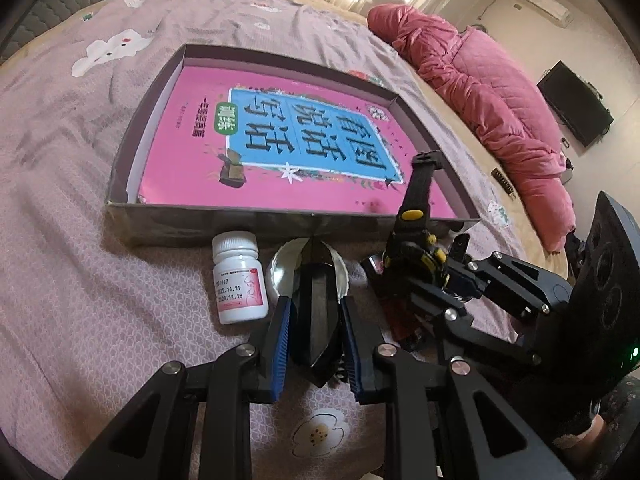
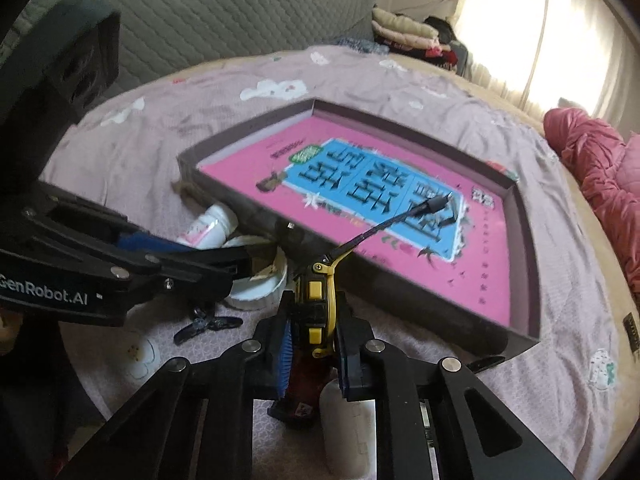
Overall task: Organize rigid objects
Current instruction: 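Close the left tool on the black lipstick while the right tool grips the yellow watch, then lift and carry the lipstick with the left tool while the right tool carries the watch over the tray, then lower the lipstick onto the pink book with the left tool while the right tool lowers the watch, then open the left tool releasing the lipstick while the right tool releases the watch in the tray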
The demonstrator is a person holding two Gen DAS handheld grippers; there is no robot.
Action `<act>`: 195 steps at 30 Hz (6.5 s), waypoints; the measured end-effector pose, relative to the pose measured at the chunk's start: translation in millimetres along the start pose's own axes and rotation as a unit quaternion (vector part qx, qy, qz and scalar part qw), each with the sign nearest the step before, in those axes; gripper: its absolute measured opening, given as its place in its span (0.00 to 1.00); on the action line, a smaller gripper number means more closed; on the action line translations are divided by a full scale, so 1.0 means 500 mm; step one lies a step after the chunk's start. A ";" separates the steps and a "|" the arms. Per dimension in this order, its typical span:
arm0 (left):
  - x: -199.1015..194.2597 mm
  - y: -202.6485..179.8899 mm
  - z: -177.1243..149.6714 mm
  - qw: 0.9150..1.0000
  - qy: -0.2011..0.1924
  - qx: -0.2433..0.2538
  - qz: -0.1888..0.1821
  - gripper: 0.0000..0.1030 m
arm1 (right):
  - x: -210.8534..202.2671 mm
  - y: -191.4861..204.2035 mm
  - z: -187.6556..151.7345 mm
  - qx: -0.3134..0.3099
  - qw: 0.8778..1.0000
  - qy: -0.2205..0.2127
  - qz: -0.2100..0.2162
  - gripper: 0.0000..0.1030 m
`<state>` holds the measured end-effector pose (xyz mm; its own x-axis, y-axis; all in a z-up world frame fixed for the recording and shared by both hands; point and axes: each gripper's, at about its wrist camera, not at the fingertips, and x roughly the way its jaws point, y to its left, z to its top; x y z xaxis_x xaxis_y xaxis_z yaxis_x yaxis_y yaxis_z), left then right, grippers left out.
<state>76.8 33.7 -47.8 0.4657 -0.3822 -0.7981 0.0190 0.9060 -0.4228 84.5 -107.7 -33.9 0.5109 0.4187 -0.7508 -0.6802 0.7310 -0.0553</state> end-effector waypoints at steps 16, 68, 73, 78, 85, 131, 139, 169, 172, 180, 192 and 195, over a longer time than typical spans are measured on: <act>-0.055 0.011 -0.010 0.998 -0.052 -0.003 -0.028 0.22 | -0.063 -0.020 0.015 0.007 0.998 -0.059 -0.005 0.17; -0.043 0.059 0.093 0.989 -0.139 -0.003 0.045 0.22 | -0.044 -0.056 0.069 -0.030 0.990 -0.101 -0.094 0.17; -0.026 0.067 0.099 0.990 -0.130 -0.005 0.053 0.22 | -0.023 -0.064 0.069 -0.027 0.992 -0.085 -0.087 0.17; -0.014 0.068 0.102 0.990 -0.125 -0.002 0.058 0.22 | -0.011 -0.068 0.065 -0.024 0.993 -0.074 -0.084 0.17; -0.002 0.065 0.107 0.989 -0.121 0.008 0.084 0.22 | 0.000 -0.077 0.062 -0.014 0.995 -0.064 -0.081 0.18; 0.021 0.060 0.114 0.980 -0.105 0.055 0.161 0.22 | 0.055 -0.052 0.068 0.002 1.000 -0.028 -0.012 0.17; 0.027 0.071 0.118 0.983 -0.097 0.042 0.153 0.22 | 0.056 -0.097 0.059 0.043 0.998 -0.018 -0.041 0.18; 0.018 0.084 0.123 0.986 -0.099 0.023 0.135 0.23 | 0.036 -0.103 0.052 0.053 0.997 -0.033 -0.042 0.35; 0.017 0.078 0.118 0.986 -0.102 0.029 0.129 0.28 | 0.034 -0.107 0.052 0.055 0.997 -0.034 -0.042 0.39; 0.013 0.064 0.112 0.985 -0.109 0.044 0.127 0.34 | 0.031 -0.112 0.052 0.056 0.997 -0.037 -0.048 0.45; -0.005 0.052 0.103 0.985 -0.120 0.050 0.112 0.46 | 0.030 -0.110 0.052 0.050 0.997 -0.037 -0.049 0.49; -0.009 0.049 0.100 0.985 -0.123 0.053 0.111 0.50 | 0.028 -0.109 0.051 0.049 0.997 -0.038 -0.049 0.50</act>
<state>119.4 66.5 -33.2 0.6681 -0.1292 -0.7328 -0.0211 0.9811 -0.1922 142.1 -127.9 -24.6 0.6134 0.3786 -0.6931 -0.5716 0.8184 -0.0589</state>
